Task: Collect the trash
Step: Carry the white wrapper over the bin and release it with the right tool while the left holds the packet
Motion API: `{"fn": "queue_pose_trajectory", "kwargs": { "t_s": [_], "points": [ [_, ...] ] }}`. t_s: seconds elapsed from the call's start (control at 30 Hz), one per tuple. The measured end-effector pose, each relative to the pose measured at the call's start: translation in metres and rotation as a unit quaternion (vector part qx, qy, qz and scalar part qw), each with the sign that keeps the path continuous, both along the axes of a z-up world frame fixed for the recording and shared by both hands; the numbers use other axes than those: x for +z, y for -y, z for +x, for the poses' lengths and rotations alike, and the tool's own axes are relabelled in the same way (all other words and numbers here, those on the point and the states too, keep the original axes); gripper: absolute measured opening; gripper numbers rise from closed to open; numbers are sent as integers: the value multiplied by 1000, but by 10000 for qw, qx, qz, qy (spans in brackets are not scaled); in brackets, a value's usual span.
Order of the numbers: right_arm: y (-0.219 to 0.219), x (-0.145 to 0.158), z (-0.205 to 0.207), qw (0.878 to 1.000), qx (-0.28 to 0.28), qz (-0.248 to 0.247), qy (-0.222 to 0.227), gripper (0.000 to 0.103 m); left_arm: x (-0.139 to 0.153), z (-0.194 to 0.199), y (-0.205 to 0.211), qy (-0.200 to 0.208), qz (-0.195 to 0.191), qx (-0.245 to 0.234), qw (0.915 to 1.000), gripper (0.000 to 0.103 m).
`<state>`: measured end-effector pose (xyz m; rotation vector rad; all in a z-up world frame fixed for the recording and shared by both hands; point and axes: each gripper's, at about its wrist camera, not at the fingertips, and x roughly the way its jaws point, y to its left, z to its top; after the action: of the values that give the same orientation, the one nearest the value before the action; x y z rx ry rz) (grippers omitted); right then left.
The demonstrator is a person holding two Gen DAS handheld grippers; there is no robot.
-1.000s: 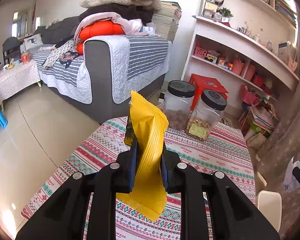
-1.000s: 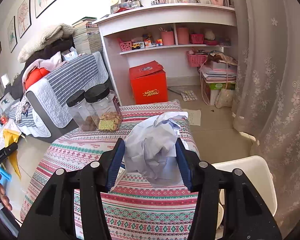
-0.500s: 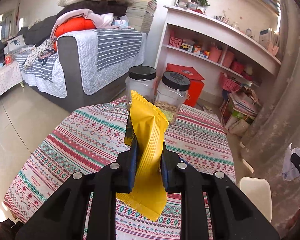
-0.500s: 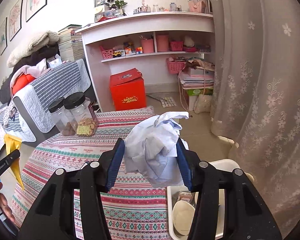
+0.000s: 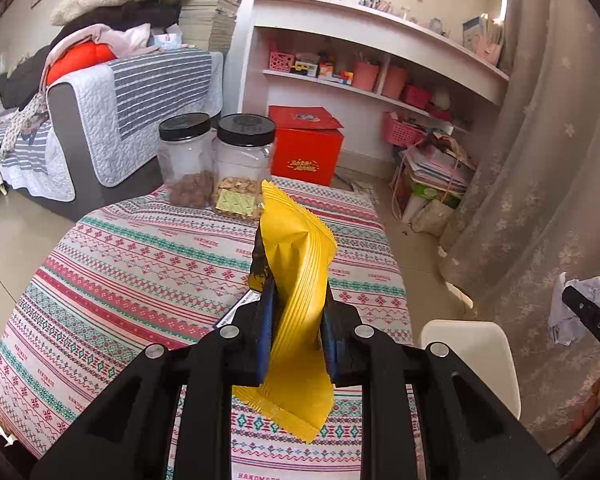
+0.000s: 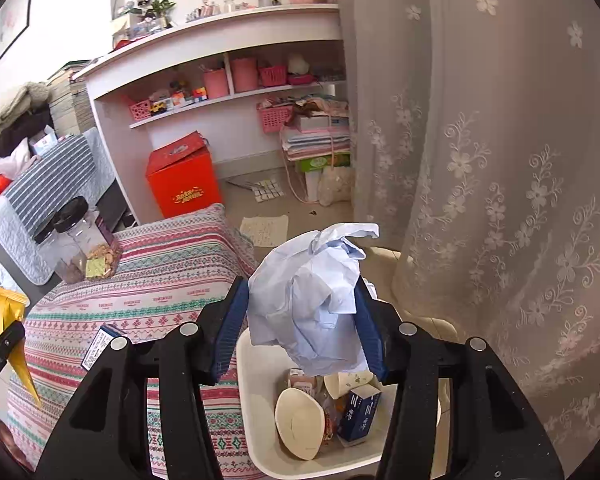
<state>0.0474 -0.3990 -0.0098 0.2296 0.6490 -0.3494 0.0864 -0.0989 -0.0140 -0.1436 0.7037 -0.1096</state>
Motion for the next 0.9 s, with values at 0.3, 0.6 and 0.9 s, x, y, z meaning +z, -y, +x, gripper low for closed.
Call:
{"fn": "queue_pose_trajectory", "kwargs": {
  "t_s": [0.3, 0.6, 0.9],
  "points": [
    [33, -6, -10, 9989, -294, 314, -173, 69, 10, -4, 63, 50, 21, -565, 9984, 22],
    [62, 5, -33, 9966, -779, 280, -2, 85, 17, -6, 126, -5, 3, -1143, 9934, 22],
    [96, 14, -58, 9886, -1500, -47, -66, 95, 17, -7, 196, -151, -64, -1715, 9850, 24]
  ]
}}
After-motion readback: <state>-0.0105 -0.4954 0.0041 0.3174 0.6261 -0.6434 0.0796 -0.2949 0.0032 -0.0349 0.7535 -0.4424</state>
